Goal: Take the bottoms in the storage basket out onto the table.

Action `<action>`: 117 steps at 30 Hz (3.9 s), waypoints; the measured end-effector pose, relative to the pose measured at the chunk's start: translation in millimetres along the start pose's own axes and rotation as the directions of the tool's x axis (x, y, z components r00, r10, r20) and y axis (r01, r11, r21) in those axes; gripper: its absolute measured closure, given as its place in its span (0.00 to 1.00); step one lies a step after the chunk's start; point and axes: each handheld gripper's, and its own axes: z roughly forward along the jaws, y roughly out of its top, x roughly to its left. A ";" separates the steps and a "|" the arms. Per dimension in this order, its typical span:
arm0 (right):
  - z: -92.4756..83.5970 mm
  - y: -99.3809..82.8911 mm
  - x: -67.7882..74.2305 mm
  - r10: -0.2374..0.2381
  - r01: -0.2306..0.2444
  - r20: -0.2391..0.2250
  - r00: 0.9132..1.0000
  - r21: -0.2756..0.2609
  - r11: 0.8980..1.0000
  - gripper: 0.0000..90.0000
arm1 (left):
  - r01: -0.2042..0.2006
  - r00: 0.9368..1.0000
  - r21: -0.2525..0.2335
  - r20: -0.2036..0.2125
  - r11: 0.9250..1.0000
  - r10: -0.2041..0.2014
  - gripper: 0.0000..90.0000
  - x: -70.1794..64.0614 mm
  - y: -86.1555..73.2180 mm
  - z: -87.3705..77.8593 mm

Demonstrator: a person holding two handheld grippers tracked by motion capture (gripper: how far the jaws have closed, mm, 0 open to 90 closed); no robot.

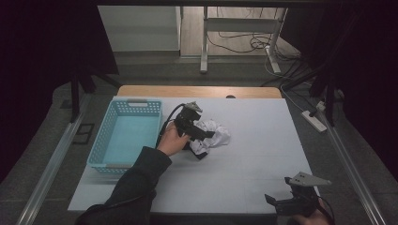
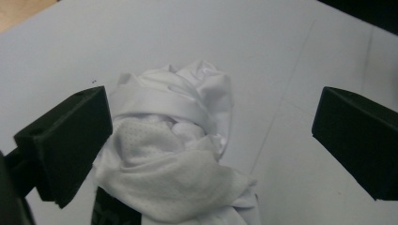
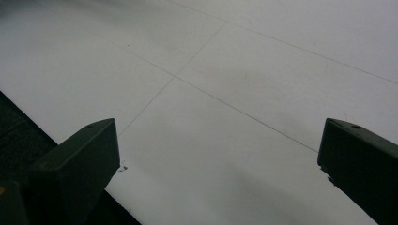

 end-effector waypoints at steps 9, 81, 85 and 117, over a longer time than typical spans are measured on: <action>0.1 0.1 0.1 0.001 -0.001 0.001 1.000 0.001 1.000 0.00 | 0.001 1.000 -0.028 0.018 1.000 -0.001 0.00 1.9 -3.9 -12.5; -3.3 -1.0 -0.8 0.007 -0.007 -0.008 1.000 -0.029 1.000 0.00 | -0.004 1.000 -0.045 -0.021 0.999 0.003 0.00 -27.8 -42.6 -58.8; -3.3 -1.0 -0.7 0.006 -0.006 -0.008 1.000 -0.029 1.000 0.00 | 0.001 1.000 -0.050 -0.022 0.999 -0.002 0.00 -28.3 -46.0 -61.6; -3.4 -0.9 -0.4 0.005 -0.005 -0.005 1.000 -0.029 1.000 0.00 | 0.037 0.999 -0.100 -0.028 0.994 -0.040 0.00 -42.1 -79.0 -95.2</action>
